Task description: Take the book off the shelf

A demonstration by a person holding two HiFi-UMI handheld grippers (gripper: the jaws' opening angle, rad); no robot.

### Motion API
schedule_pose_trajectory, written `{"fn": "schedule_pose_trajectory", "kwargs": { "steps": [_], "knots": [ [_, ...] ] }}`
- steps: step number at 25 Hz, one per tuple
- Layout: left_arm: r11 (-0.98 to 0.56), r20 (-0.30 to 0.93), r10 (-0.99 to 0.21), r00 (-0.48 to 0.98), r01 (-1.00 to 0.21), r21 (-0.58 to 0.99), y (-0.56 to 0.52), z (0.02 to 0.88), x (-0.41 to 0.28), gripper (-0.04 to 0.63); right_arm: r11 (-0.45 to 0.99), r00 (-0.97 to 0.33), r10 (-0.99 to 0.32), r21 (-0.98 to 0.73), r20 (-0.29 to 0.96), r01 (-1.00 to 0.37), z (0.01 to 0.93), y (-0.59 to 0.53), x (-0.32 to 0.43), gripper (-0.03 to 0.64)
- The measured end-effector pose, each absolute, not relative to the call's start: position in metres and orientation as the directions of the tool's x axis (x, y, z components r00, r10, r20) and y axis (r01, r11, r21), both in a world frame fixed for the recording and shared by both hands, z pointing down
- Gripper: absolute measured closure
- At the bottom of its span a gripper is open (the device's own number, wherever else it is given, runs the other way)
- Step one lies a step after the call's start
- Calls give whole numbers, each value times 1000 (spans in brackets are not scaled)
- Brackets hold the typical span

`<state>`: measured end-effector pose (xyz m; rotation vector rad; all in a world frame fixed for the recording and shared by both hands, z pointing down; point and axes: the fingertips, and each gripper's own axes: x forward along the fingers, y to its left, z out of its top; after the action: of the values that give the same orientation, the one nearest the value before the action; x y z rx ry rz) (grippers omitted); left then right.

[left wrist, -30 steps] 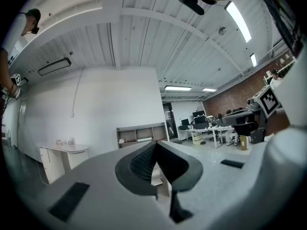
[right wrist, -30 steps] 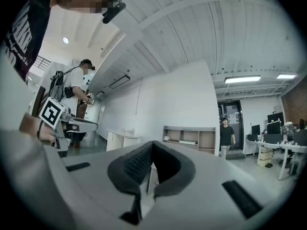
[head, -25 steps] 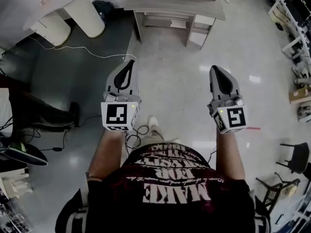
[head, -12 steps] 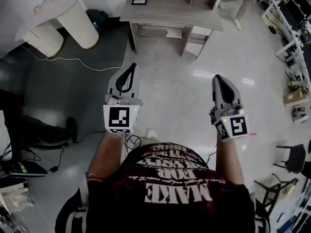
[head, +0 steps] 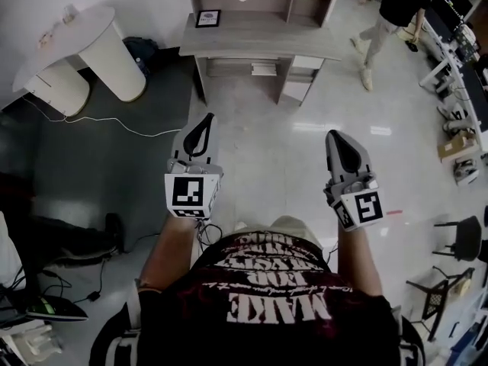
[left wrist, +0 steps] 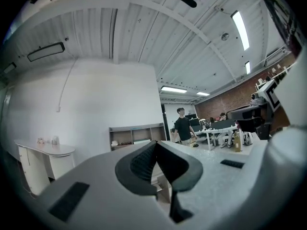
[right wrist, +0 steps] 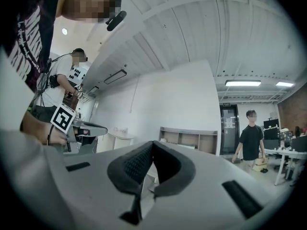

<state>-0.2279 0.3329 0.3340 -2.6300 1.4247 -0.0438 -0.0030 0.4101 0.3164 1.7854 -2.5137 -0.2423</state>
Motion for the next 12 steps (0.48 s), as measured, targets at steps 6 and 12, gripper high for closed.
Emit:
{"fn": "schedule_pose_trajectory", "kwargs": {
  "steps": [6,12],
  "knots": [
    [-597,-36,-797,603,-795,-108,322,340,-218,590,302,-312,-949,145,-52,-942,317,394,7,615],
    [-593,-53,-801,596,-803,-61,306,345,-211,589,324,-328,-944,105,-24,-940,334,368,15,614]
  ]
}}
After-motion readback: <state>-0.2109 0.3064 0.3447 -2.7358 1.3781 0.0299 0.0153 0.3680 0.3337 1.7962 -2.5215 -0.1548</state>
